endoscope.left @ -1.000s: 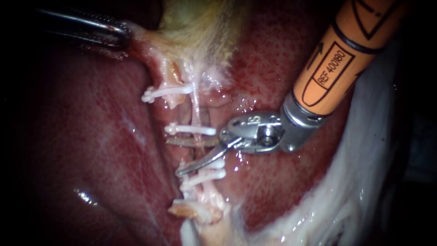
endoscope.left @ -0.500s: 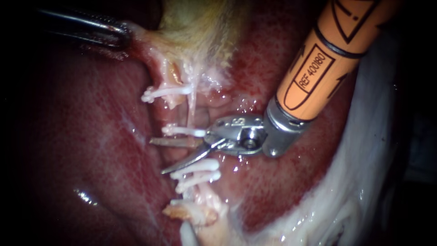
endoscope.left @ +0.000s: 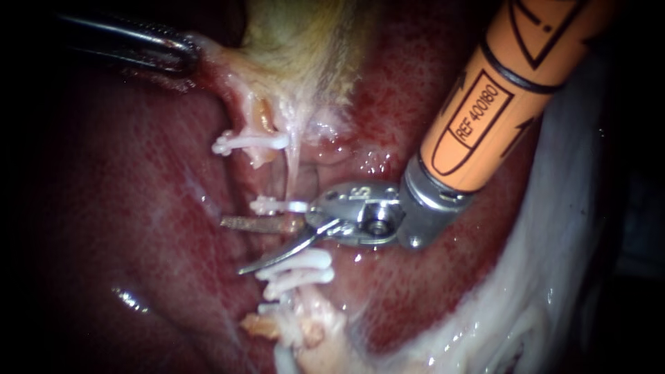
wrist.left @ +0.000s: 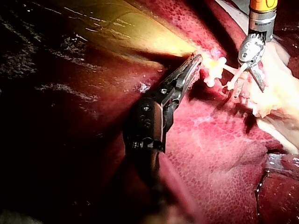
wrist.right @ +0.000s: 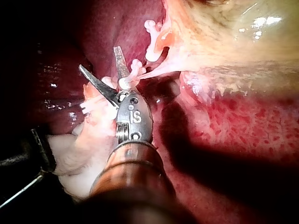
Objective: Go to the cutting position right tube
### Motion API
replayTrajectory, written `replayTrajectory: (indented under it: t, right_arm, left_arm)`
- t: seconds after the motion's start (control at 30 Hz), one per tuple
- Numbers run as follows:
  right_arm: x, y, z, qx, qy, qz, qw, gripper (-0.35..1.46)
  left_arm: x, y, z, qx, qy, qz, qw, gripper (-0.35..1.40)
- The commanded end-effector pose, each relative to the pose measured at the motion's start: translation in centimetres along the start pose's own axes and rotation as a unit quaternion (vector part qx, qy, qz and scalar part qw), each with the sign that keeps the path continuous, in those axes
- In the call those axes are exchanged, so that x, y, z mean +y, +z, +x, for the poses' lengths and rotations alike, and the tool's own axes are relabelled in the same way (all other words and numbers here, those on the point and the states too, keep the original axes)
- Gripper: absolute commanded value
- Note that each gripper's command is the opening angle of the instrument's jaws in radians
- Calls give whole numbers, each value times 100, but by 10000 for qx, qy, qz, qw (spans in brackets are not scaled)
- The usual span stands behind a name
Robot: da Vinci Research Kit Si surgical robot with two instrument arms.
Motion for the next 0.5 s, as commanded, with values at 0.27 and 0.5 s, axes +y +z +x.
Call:
replayTrajectory:
  t: [0.27,0.5]
  right_arm:
    - [0,-2,2,11,9,-9,10000,123]
    - [1,-2,2,16,9,-27,10000,123]
  left_arm:
    - [0,0,0,0,1,-2,10000,-35]
    - [0,0,0,0,0,-2,10000,-35]
